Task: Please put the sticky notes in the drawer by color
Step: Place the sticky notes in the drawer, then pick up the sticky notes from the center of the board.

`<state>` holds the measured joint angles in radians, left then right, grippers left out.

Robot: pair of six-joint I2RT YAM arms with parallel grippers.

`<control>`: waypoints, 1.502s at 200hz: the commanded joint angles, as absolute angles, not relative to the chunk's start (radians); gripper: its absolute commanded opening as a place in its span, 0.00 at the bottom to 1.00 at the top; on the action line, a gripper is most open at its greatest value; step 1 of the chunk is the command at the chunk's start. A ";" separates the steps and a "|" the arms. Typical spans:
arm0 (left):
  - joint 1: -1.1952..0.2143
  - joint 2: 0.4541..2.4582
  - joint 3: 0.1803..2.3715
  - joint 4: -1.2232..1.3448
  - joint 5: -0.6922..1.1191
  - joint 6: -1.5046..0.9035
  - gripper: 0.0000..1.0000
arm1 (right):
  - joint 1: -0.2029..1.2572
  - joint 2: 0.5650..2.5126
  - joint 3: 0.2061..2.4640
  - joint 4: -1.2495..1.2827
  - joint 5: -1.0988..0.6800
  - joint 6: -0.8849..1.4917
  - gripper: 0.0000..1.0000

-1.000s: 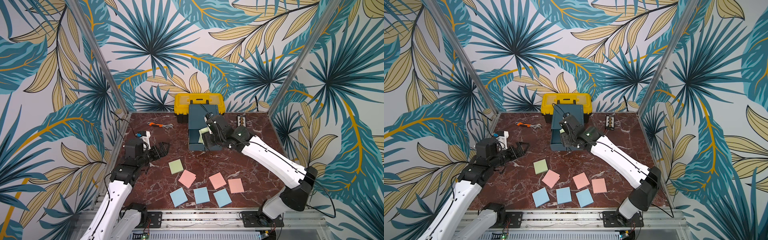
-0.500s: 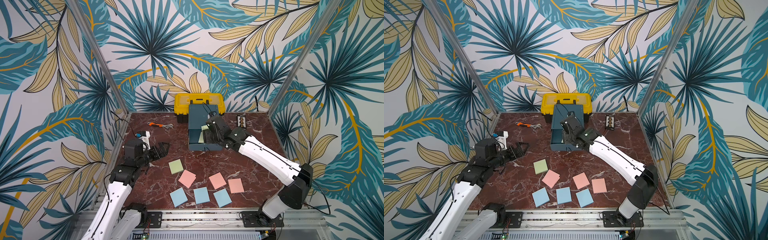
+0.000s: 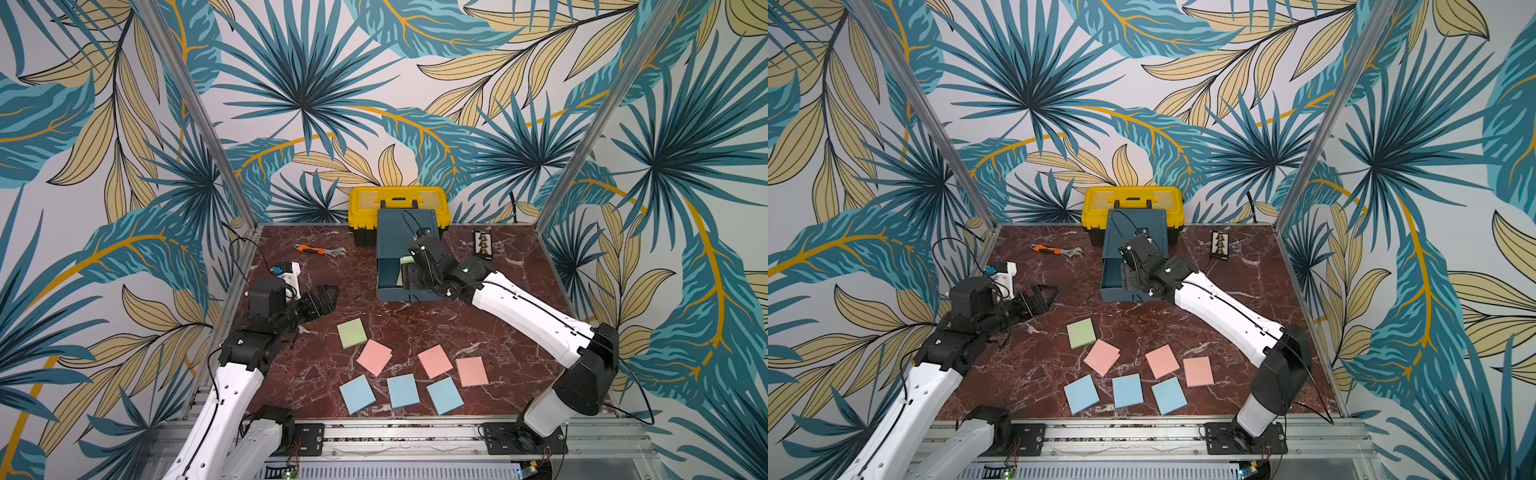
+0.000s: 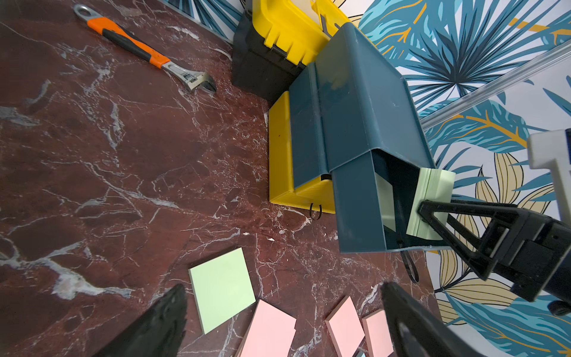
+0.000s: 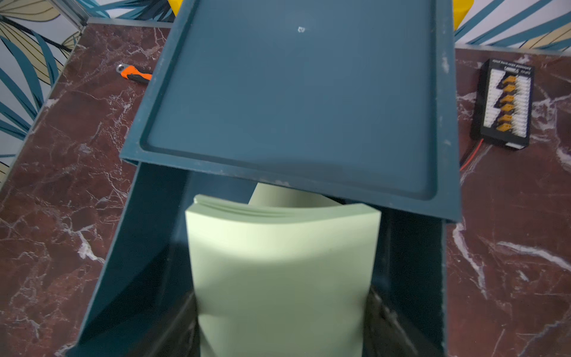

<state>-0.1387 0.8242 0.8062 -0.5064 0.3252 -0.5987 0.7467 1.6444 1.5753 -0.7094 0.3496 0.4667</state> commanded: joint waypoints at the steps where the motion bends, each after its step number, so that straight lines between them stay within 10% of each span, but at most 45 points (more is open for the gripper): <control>1: -0.143 0.822 0.807 -0.507 0.325 -0.583 1.00 | 0.747 1.635 1.562 -0.725 0.356 0.480 0.86; 126: -0.143 0.931 0.887 -0.725 0.225 -0.541 1.00 | 0.752 1.410 1.497 -0.720 0.401 0.394 0.94; 300: -0.397 1.638 1.115 -0.833 0.110 -0.759 1.00 | 0.778 1.186 1.109 -0.562 0.494 0.362 0.99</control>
<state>-0.3782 1.5848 1.0740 -0.8085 0.1482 -0.7235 0.7734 1.2118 1.1633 -0.6304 0.5129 0.3862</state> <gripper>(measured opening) 0.997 0.992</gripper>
